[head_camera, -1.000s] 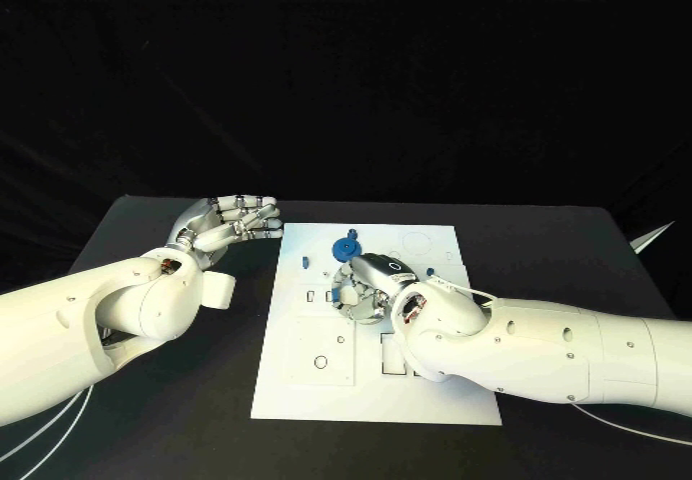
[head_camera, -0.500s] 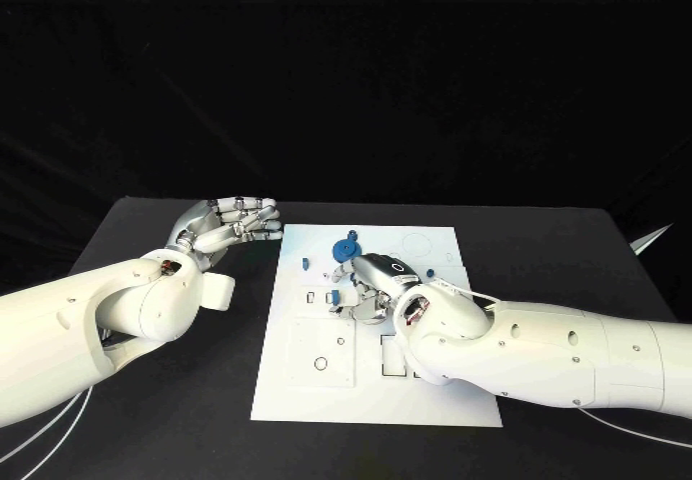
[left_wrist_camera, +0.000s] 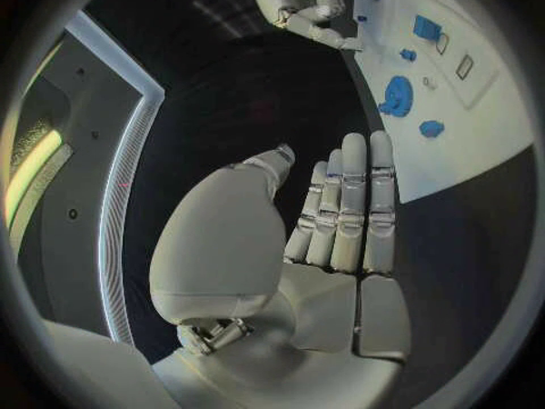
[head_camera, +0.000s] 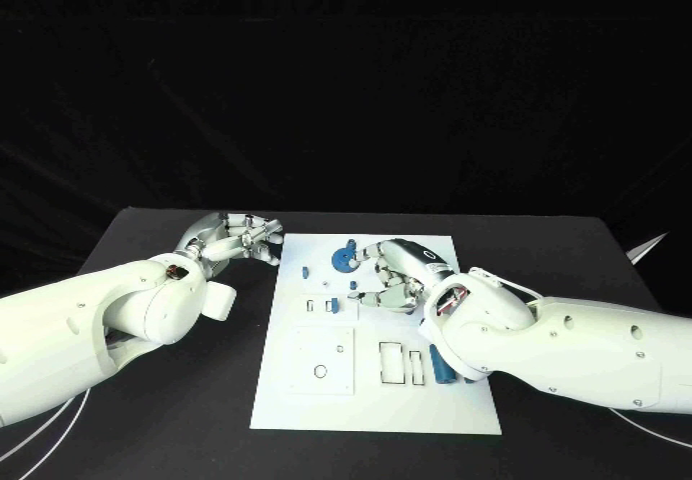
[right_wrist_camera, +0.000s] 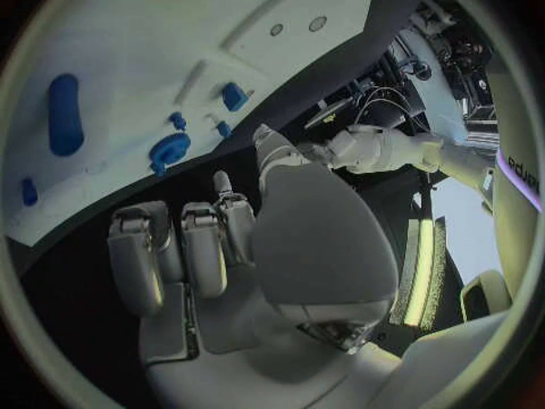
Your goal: Assemble the parts on the task board
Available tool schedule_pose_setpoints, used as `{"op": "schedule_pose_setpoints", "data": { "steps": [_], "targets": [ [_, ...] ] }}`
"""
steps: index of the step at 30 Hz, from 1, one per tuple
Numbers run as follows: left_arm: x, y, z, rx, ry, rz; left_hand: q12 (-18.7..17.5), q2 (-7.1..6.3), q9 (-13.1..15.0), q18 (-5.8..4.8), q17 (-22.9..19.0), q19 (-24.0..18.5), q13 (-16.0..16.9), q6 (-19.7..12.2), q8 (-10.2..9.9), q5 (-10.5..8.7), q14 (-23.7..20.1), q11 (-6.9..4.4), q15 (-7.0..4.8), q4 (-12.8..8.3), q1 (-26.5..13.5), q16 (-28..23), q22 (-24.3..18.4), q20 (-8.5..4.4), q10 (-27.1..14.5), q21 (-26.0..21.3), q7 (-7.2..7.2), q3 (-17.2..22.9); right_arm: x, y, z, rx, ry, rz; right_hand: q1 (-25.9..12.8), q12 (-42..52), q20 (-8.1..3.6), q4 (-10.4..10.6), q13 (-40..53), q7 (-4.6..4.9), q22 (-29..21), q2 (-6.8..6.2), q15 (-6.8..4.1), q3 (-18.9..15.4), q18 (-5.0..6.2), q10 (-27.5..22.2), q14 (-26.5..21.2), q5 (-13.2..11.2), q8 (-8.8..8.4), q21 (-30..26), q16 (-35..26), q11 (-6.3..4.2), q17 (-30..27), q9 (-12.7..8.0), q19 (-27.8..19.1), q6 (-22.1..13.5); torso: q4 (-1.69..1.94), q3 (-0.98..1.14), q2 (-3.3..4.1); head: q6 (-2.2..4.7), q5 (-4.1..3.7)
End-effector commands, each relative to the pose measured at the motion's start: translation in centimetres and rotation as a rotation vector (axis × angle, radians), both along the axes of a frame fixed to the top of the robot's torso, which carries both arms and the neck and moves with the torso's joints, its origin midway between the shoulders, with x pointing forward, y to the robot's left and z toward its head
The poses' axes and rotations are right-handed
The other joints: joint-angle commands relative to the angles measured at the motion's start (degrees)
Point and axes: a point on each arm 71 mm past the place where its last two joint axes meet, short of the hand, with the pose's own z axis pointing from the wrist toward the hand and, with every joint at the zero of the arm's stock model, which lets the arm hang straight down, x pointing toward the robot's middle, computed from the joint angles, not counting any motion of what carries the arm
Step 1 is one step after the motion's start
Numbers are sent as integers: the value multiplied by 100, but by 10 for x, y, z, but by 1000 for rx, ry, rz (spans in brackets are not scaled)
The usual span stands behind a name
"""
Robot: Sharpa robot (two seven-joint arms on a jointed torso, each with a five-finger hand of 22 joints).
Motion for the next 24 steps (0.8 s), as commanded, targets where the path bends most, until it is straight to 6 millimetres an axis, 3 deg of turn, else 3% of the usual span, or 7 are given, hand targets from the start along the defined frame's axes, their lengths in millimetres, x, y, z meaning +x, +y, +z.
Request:
{"op": "schedule_pose_setpoints", "data": {
  "steps": [1,2,6,8,13,16,24],
  "targets": [
    [0,-9,-3,178,83,-124,739,30,279,60,1075,5,543,-72,330,-48,424,-112,-115,65,-242,1295,447,-118,122,676,-110,-51,3,-12,12,167,57,13,58,-16,8,-17,651,-23,1508,87,-2,72,-40,-38,608,12,81,27,36,-9,1510,20,599,99,-34,7,-83,-41,8],
    [0,-11,-3,210,96,-143,1414,59,492,49,1922,-49,1105,-190,551,-95,813,-155,-190,-25,-394,2165,808,-176,-123,1203,-241,-61,6,-17,15,190,77,-5,59,-18,6,-17,649,-24,1508,92,-3,76,-40,-40,608,12,85,27,36,-10,1510,21,599,101,-34,8,-95,-47,5],
    [4,-21,0,362,144,-230,2947,148,930,-197,3247,611,2303,-313,1008,-50,1495,-251,-237,90,-823,3261,2880,-225,-489,2831,-253,-35,17,-41,25,267,145,-80,58,-18,-1,-17,646,-30,1508,125,-10,104,-40,-43,608,9,106,27,36,-17,1510,22,599,109,-31,8,-156,-94,12],
    [4,-25,1,423,160,-255,3322,176,1080,-249,3476,731,2600,-386,1134,-56,1623,-277,-273,104,-960,3440,3263,-231,-626,3136,-252,-9,22,-50,28,286,159,-106,53,-12,-3,-15,650,-31,1508,132,-12,108,-40,-38,608,7,110,27,36,-18,1510,22,599,110,-35,7,-177,-108,29],
    [8,-40,1,633,211,-334,5034,274,1575,-447,4337,1476,4442,-205,1648,-50,2087,-450,-410,112,-1145,3994,4495,-342,245,3897,-462,60,33,-76,35,318,190,-196,37,-8,-6,-12,651,-34,1508,151,-15,120,-40,-35,608,5,121,27,36,-21,1510,22,599,112,-41,1,-241,-159,69],
    [10,-50,1,726,230,-364,5458,258,1830,-476,4486,1550,4957,-242,1819,-55,2152,-486,-440,120,-1295,4077,4668,-382,455,4007,-499,153,37,-84,36,320,200,-230,35,-15,-7,-13,645,-34,1508,157,-16,124,-40,-42,608,4,123,27,36,-22,1510,22,599,111,-39,0,-264,-165,69],
    [13,-76,2,938,198,-436,5548,231,2014,-466,4466,1479,5065,-300,1882,-55,2136,-477,-436,126,-1621,4066,4640,-387,425,4009,-496,53,43,-94,39,337,173,-272,43,33,-17,-30,678,-43,1508,199,-25,173,-40,0,608,3,152,27,36,-31,1510,22,599,118,-57,29,-292,-208,95]
  ]
}}
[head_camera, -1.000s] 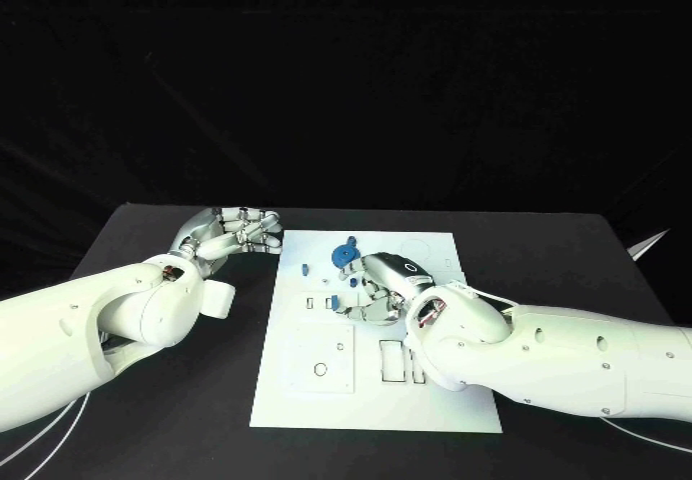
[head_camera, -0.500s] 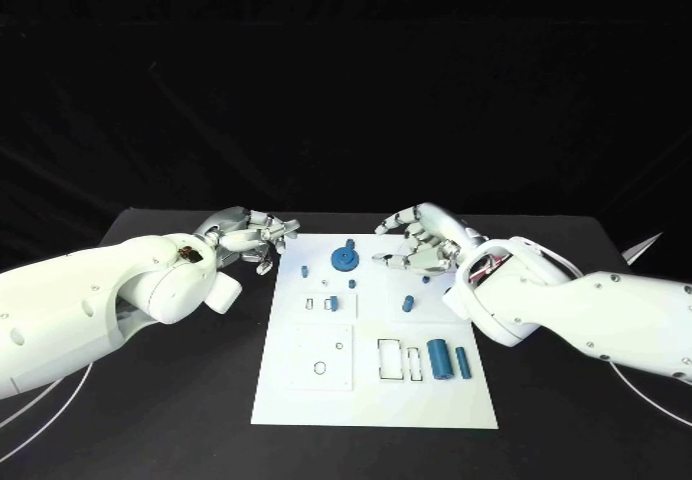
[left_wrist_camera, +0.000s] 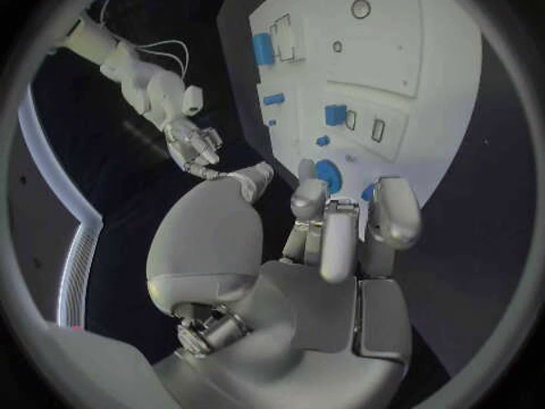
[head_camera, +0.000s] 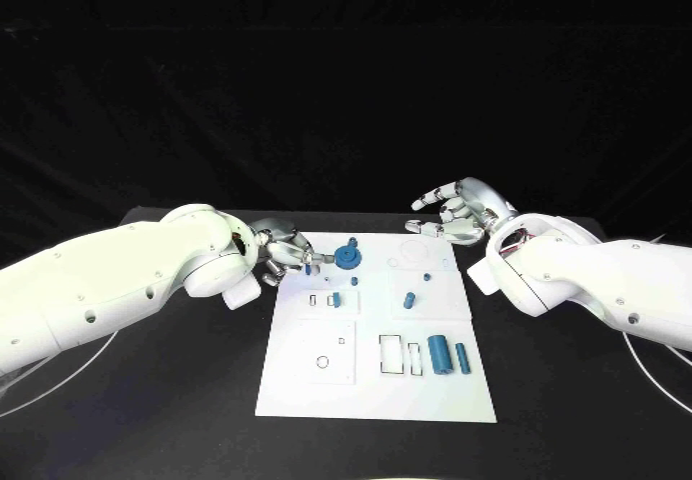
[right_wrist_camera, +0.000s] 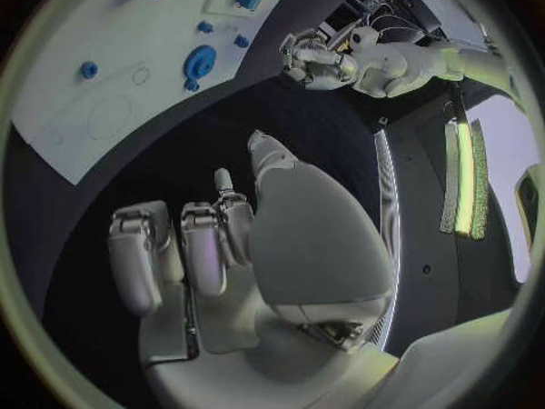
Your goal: Assemble the parts on the task board
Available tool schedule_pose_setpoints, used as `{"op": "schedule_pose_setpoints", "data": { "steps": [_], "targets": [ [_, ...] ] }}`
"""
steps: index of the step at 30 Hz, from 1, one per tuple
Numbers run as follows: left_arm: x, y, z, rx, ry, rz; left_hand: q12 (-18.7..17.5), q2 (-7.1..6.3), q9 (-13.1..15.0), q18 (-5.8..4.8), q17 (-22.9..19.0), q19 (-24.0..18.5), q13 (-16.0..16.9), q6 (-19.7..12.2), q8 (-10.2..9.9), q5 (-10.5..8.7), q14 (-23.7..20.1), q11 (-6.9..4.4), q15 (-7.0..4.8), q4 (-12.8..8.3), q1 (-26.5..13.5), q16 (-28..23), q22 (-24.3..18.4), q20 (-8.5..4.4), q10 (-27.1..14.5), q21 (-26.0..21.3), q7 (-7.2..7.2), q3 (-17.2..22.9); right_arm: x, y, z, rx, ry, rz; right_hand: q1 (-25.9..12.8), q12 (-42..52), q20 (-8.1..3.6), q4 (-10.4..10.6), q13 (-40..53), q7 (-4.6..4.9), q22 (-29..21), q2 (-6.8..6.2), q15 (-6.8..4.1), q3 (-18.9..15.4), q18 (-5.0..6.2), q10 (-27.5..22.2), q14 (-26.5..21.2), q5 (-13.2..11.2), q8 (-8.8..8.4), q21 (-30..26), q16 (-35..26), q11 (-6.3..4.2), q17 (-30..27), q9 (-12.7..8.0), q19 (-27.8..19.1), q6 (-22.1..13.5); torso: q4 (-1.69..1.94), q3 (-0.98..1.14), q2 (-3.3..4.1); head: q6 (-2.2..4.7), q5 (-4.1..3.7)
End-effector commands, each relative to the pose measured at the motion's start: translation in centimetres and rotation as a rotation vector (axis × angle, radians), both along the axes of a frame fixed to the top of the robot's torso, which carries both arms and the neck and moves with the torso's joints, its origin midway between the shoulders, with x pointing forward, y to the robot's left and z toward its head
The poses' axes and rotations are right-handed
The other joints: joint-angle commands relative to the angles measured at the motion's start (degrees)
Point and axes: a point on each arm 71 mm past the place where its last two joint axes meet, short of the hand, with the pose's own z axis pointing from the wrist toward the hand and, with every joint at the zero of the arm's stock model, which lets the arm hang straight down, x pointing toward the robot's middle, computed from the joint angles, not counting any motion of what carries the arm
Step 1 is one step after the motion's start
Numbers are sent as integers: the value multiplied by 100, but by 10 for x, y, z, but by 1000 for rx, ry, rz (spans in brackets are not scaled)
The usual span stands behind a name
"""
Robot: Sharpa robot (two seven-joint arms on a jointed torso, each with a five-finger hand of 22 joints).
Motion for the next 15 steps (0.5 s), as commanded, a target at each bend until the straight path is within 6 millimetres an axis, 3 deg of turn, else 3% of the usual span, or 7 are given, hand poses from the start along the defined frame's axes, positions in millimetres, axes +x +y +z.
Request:
{"op": "schedule_pose_setpoints", "data": {
  "steps": [1,15],
  "targets": [
    [0,-2,-3,201,-7,-70,53,17,17,-19,815,-43,37,-24,27,8,316,18,-39,-2,-42,1,-49,-3,-4,1,-21,-22,2,-2,1,31,-2,-17,-22,33,-16,-7,678,-8,1509,53,-25,31,-40,20,608,3,20,27,36,-11,1506,7,599,21,-14,17,-16,-19,17],
    [9,-27,-8,304,7,-148,105,43,148,-31,847,-27,107,-53,41,5,323,16,-39,5,-299,19,27,1,-19,37,-25,-211,6,-5,-1,22,8,-35,-42,17,-20,1,662,-9,1509,49,-27,32,-40,7,608,-2,26,27,36,-12,1506,5,599,20,-18,9,3,-73,28]
  ]
}}
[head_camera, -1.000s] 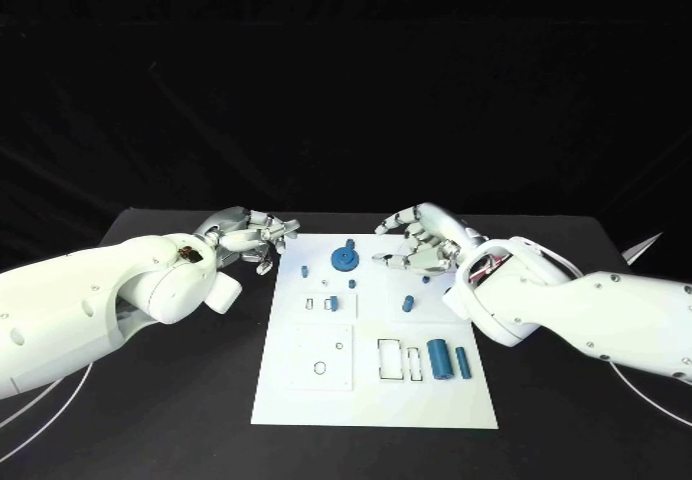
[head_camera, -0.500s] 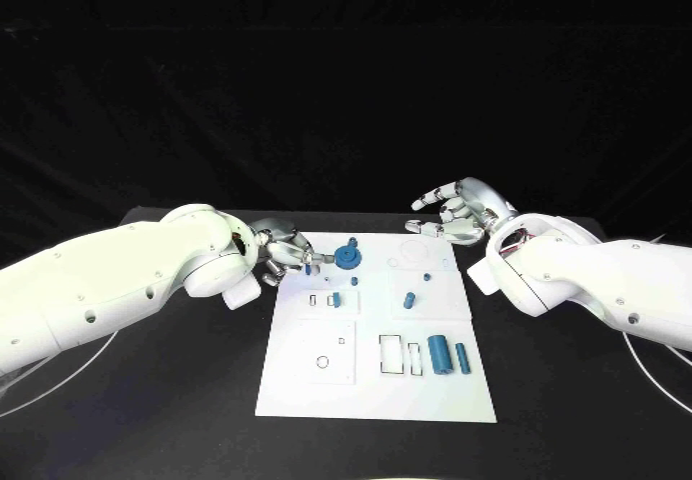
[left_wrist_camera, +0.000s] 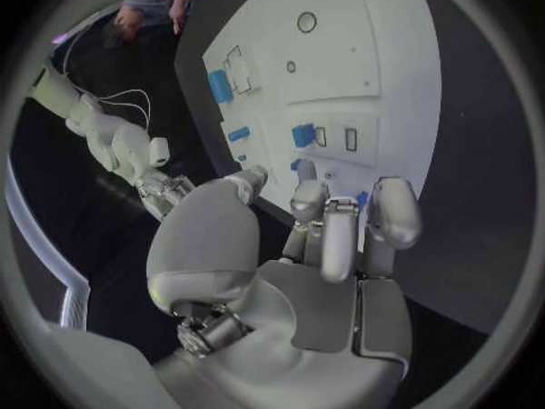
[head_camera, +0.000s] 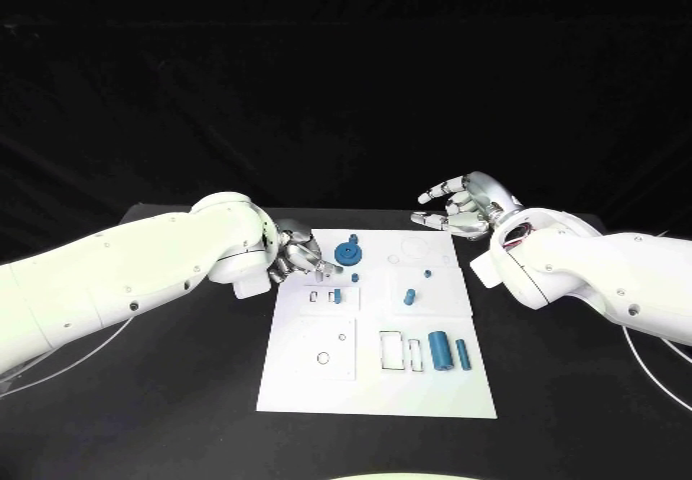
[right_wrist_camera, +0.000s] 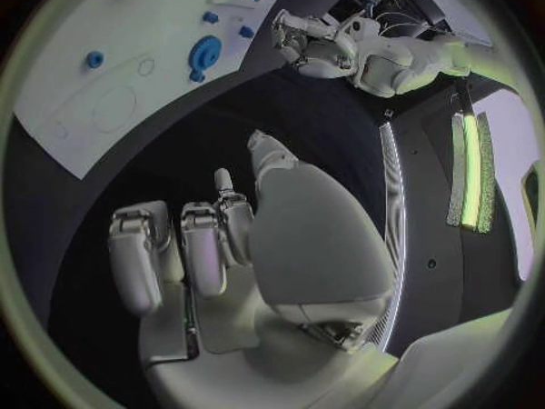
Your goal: Assemble the parts on the task board
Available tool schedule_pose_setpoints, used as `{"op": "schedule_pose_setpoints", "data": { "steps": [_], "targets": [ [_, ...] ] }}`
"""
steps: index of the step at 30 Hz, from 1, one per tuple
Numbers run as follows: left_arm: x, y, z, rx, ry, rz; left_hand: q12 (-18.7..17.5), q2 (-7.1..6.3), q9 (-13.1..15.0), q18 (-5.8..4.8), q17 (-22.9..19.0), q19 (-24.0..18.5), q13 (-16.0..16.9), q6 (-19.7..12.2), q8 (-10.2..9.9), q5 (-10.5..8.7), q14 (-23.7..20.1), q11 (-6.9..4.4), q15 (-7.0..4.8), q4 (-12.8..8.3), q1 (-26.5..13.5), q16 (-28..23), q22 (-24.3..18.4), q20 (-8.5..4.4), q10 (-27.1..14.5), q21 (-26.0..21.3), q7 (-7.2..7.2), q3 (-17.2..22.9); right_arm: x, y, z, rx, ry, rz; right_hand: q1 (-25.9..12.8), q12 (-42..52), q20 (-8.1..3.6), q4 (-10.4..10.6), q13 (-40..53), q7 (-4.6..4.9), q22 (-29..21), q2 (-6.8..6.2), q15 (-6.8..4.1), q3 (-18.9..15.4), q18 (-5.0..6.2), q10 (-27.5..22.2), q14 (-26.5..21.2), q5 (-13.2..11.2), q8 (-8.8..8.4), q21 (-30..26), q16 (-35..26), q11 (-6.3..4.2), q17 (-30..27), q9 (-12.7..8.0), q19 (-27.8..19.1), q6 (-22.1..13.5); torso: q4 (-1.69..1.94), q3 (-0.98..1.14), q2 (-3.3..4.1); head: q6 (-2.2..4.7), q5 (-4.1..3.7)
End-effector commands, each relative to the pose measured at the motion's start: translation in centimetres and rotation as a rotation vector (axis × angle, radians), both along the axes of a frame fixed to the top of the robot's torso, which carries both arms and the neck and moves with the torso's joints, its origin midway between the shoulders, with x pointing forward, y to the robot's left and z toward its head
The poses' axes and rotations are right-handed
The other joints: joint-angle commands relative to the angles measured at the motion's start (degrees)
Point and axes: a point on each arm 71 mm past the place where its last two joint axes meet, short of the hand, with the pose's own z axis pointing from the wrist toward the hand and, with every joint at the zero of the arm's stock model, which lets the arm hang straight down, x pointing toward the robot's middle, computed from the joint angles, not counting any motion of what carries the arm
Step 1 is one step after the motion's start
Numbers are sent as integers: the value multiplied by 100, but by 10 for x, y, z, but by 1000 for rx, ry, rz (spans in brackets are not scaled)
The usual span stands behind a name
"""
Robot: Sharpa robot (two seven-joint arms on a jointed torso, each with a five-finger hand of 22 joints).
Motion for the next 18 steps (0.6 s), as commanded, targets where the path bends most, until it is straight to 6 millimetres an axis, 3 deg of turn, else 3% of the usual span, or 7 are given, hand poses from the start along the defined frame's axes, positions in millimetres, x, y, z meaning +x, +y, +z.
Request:
{"op": "schedule_pose_setpoints", "data": {
  "steps": [1,7,18],
  "targets": [
    [0,-3,-3,74,18,-41,7,6,7,-31,848,-27,-1,-31,9,5,323,16,-40,-2,-49,19,7,1,-18,37,-4,-31,1,1,0,2,-2,2,-12,16,-19,1,662,-9,1510,20,-27,32,-40,7,608,-2,26,27,36,-12,1507,6,599,20,2,-5,8,-14,-6],
    [3,-11,-6,102,22,-63,-45,65,35,-17,789,-90,-63,-79,-21,7,291,26,-31,-9,-58,-13,-58,5,-92,8,8,-52,2,1,0,1,-1,3,-41,-96,-23,7,567,-8,1510,22,-29,35,-40,-89,602,-5,27,27,27,-12,1484,1,599,3,9,-17,9,-17,-38],
    [8,-20,-15,124,44,-63,-146,95,64,0,755,-170,-184,-139,-60,7,267,48,-12,-16,-15,-35,-139,16,-221,-32,32,-69,4,2,-1,-2,-2,6,-58,-162,-25,5,512,-7,1510,23,-31,43,-40,-144,594,-4,28,27,14,-12,1452,-5,599,-16,-10,-2,31,-40,-43]
  ]
}}
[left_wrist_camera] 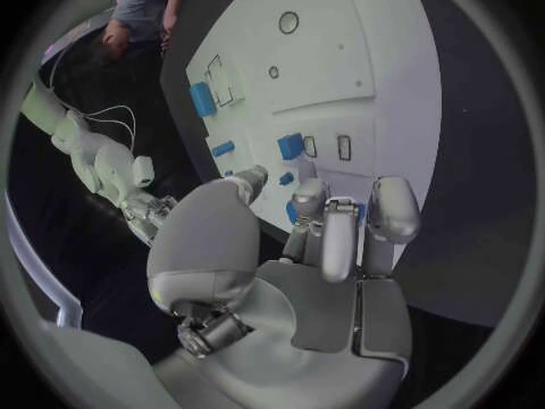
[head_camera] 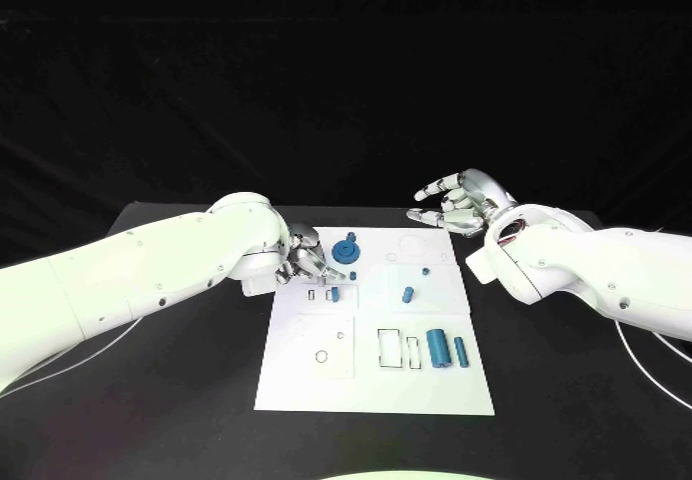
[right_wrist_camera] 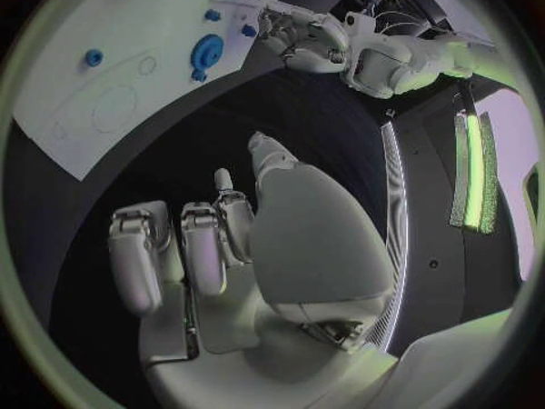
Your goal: Assemble the parts on the task board
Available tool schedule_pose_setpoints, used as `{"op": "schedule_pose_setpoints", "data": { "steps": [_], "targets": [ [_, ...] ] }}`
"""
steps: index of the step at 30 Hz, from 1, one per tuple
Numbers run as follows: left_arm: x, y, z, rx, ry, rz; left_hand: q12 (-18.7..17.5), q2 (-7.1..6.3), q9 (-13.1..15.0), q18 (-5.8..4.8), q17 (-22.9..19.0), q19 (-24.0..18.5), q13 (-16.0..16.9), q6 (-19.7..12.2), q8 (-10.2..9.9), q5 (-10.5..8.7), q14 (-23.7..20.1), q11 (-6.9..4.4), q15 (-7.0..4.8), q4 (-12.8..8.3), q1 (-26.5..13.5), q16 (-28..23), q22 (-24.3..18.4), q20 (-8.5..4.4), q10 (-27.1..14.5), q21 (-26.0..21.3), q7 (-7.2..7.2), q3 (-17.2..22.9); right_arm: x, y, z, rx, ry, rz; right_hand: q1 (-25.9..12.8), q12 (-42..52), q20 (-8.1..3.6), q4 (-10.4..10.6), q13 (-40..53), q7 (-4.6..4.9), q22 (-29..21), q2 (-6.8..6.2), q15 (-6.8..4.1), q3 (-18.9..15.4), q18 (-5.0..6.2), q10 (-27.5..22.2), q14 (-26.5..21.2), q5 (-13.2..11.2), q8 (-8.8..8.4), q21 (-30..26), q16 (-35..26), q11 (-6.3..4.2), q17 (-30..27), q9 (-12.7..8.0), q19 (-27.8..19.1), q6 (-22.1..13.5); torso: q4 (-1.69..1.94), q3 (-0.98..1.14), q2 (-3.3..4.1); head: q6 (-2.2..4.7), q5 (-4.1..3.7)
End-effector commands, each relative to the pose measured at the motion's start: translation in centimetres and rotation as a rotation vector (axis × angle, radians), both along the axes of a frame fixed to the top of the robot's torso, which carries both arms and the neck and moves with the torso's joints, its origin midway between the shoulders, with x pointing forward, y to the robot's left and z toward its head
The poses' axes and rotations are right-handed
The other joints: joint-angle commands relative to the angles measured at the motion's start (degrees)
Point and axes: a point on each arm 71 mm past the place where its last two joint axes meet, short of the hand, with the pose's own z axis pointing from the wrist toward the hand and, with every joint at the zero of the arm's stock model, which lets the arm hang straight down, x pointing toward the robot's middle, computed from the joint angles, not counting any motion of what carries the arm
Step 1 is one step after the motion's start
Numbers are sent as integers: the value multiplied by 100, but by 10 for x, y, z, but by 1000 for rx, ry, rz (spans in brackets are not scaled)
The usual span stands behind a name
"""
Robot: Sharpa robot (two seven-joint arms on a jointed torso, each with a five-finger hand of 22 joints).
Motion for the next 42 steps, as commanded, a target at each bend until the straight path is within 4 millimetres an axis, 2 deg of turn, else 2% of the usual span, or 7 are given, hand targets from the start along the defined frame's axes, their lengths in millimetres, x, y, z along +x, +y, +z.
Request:
{"op": "schedule_pose_setpoints", "data": {
  "steps": [1,6,12,32,36,42],
  "targets": [
    [0,-2,-2,20,22,-19,-30,47,7,0,756,-23,-5,-27,-24,7,268,7,-12,1,-2,-34,-3,-4,-33,-32,-1,-23,1,1,0,-2,-4,11,-34,-29,-25,5,508,-7,1505,0,-31,43,-39,-49,594,-4,28,27,14,-1,1453,-4,599,-16,-15,7,16,-11,10],
    [0,-2,-4,17,29,-14,-32,52,10,-1,768,-20,-7,-31,-28,6,272,9,-10,4,-3,-28,4,-2,-39,-30,2,-25,2,0,0,-4,-5,8,-34,-29,-25,5,508,-7,1505,0,-31,43,-39,-49,594,-4,28,27,14,-1,1453,-4,599,-16,0,4,5,-49,0],
    [0,-2,-4,-6,35,0,-37,62,15,-2,769,-20,-12,-35,-30,8,272,12,-8,1,8,-27,7,0,-47,-28,4,-23,3,2,0,-5,-4,9,-41,-35,-26,5,503,-7,1505,2,-31,48,-39,-53,590,-3,31,27,8,-2,1441,-6,599,-21,-2,6,8,-80,-1],
    [-1,-4,-12,-8,72,-2,-6,95,53,-10,817,6,30,-22,-29,7,292,13,-2,-16,95,1,58,9,-30,-5,3,-15,4,5,-2,-10,3,17,-52,-33,-29,3,502,-9,1505,22,-34,69,-39,-50,590,-2,43,27,7,-4,1438,-8,599,-23,-3,1,9,-129,0],
    [-1,-5,-13,-8,77,-4,0,97,64,-11,823,7,38,-21,-30,8,294,13,-2,-20,128,4,63,12,-28,-2,3,-14,4,5,-2,-11,3,19,-52,-33,-29,3,502,-9,1505,22,-34,69,-39,-50,590,-2,43,27,7,-4,1438,-8,599,-23,-2,14,6,-138,12],
    [-1,-4,-14,-5,82,-3,9,105,82,-11,827,9,50,-18,-32,8,295,13,-1,-24,183,8,73,15,-24,3,3,-9,4,5,-2,-13,4,20,-49,-28,-30,-1,505,-10,1505,30,-35,80,-39,-45,591,-1,47,27,8,-5,1442,-8,599,-23,1,13,10,-154,16]
  ]
}}
